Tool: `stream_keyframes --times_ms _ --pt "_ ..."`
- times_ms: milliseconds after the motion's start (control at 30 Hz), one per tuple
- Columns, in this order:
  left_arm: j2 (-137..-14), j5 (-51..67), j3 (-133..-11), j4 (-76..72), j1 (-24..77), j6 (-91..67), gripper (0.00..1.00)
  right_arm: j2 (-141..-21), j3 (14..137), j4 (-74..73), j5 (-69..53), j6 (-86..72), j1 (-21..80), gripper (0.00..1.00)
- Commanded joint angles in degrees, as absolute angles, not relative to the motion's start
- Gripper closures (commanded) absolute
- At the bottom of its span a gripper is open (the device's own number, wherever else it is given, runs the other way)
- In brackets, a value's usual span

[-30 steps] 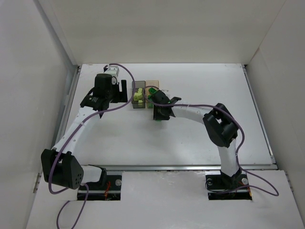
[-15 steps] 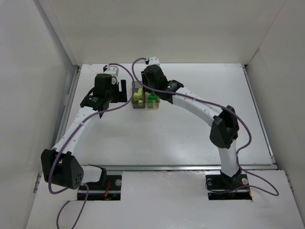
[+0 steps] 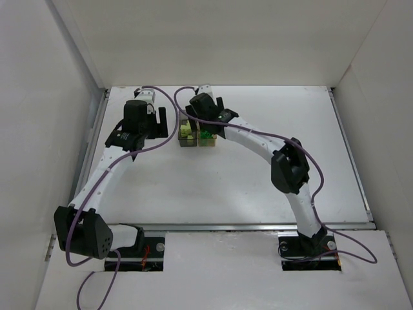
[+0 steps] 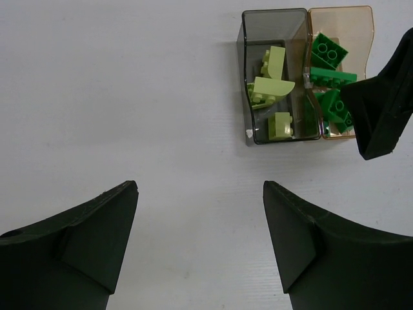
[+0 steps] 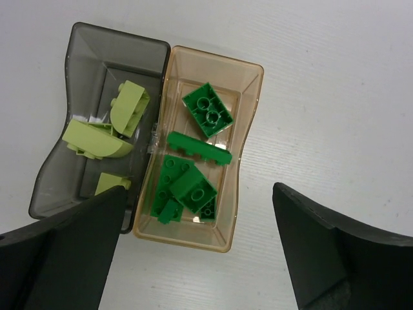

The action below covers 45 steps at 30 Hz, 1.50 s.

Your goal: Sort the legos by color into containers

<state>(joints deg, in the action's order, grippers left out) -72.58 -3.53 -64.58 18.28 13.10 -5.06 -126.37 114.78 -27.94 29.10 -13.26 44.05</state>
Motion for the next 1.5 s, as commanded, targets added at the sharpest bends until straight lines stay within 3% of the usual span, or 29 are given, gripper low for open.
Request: stream_keyframes --times_ms 0,267,400,467,567,733,900,1233,1467 --pt "-71.02 -3.87 -64.34 16.79 12.92 -4.83 0.25 -121.75 115.24 -25.41 27.52 -12.66 43.59 0.0" --pt "-70.49 -3.87 -63.11 16.79 12.39 -4.83 0.25 -103.03 101.1 -22.5 32.16 -20.64 36.84 0.0" --pt "-70.49 -3.87 -61.0 16.27 11.87 -4.83 0.25 -90.03 86.34 -20.75 34.62 -26.53 23.58 0.0" --pt "-70.49 -3.87 -60.3 16.26 11.25 -4.83 0.25 -84.84 78.1 -20.74 42.07 -27.07 16.37 0.0" --pt "-70.49 -3.87 -59.68 17.4 9.5 -4.83 0.25 -74.21 67.47 -16.9 54.03 -23.75 12.4 0.0" --pt "-72.77 -12.36 -62.92 21.01 4.33 -6.06 0.25 -62.33 58.37 -10.46 51.15 -16.26 10.02 0.0" --pt "-72.25 -10.11 -66.61 18.11 -2.89 -0.1 0.25 -60.64 55.38 -10.46 47.64 -18.19 10.02 0.0" --pt "-72.25 -0.36 -68.47 17.49 -5.97 -5.09 0.25 -60.12 56.34 -13.8 48.96 -22.94 10.02 0.0" --pt "-71.64 -1.67 -67.41 18.54 -5.98 -6.42 0.22 -60.12 57.92 -14.33 47.64 -22.41 10.02 0.0"
